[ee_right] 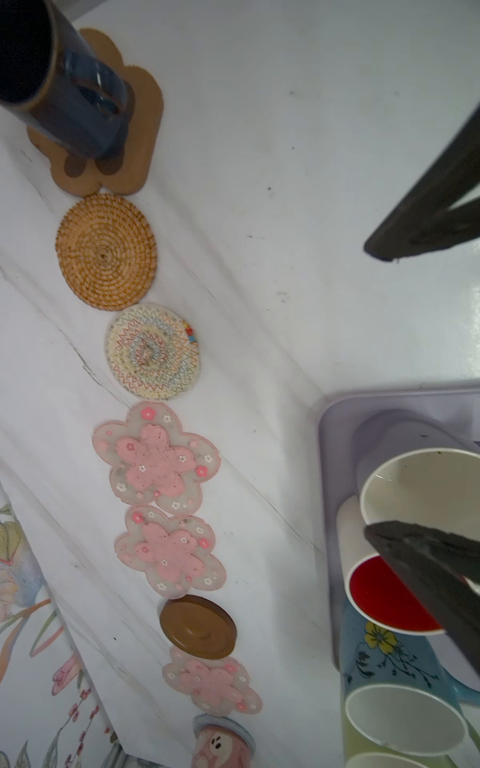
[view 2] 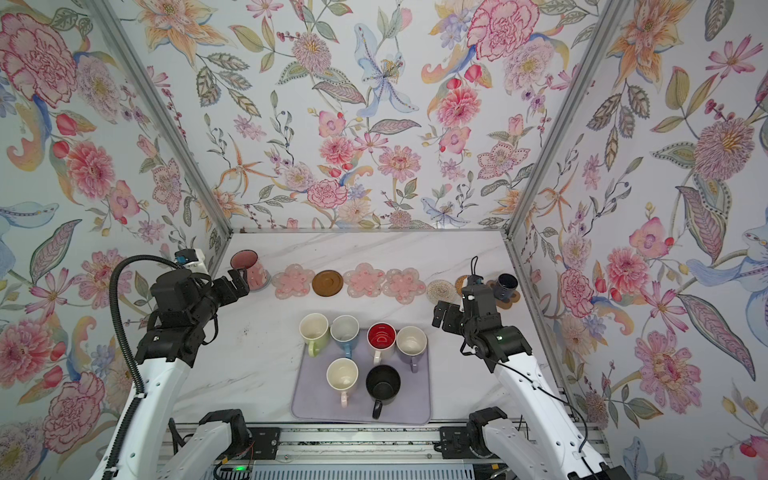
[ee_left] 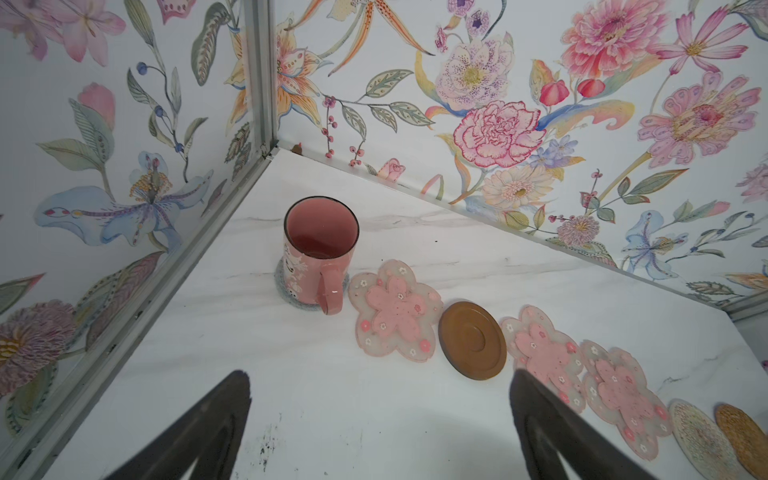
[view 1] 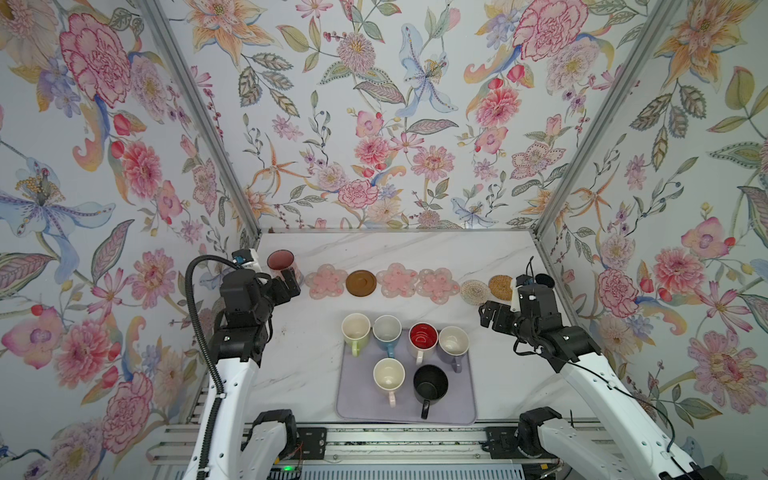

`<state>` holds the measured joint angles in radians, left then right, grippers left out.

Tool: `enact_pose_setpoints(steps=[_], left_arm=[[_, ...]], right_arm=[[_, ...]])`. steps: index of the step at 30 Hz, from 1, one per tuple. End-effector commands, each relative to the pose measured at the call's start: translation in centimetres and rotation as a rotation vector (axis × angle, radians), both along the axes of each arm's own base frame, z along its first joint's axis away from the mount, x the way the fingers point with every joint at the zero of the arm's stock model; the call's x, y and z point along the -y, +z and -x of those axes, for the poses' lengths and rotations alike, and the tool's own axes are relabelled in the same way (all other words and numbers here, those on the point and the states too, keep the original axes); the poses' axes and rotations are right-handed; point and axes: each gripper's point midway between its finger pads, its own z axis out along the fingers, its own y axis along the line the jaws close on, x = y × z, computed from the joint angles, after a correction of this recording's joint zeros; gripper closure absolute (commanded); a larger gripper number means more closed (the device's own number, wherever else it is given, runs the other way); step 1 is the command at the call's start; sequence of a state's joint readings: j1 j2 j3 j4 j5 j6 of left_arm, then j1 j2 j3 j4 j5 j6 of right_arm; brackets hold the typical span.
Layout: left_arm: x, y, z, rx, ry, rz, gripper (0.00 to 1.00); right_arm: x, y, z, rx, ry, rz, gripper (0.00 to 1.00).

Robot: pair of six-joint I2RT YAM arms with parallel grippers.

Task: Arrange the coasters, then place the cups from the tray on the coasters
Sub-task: 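Raise the left gripper while the right gripper moves over the lavender mug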

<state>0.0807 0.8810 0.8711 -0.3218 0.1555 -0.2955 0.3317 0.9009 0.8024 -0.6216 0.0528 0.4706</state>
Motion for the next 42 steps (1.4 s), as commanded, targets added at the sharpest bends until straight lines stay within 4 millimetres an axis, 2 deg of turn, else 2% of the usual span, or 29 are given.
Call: enact_pose_setpoints(steps=[1, 7, 13, 17, 22, 29, 42], left_arm=[[1.6, -1.5, 0.0, -0.011, -0.068, 0.090, 0.02], [1.9, -1.7, 0.4, 0.002, -0.078, 0.114, 0.02], [2.4, -2.4, 0.4, -0.003, -0.089, 0.154, 0.02], [2.4, -2.0, 0.6, 0.008, -0.094, 0.143, 0.01], [2.4, -1.6, 0.8, 0.026, -0.092, 0.142, 0.01], [2.4, -1.4, 0.9, 0.033, -0.093, 0.142, 0.01], [2.5, -1.2, 1.0, 0.040, -0.101, 0.145, 0.01]], right_arm=[[-0.5, -0.7, 2.5, -0.087, -0.009, 0.015, 0.03], [-3.5, -2.4, 5.9, -0.149, 0.080, -0.003, 0.05], [-5.2, -4.4, 8.6, -0.206, 0.118, -0.020, 0.09], [-5.6, -5.7, 9.6, -0.226, 0.134, 0.006, 0.11], [-6.0, -7.2, 9.9, -0.236, 0.138, 0.025, 0.16], [-7.4, -8.1, 9.4, -0.228, 0.157, 0.029, 0.23], [-6.6, -9.7, 8.8, -0.219, 0.121, 0.130, 0.48]])
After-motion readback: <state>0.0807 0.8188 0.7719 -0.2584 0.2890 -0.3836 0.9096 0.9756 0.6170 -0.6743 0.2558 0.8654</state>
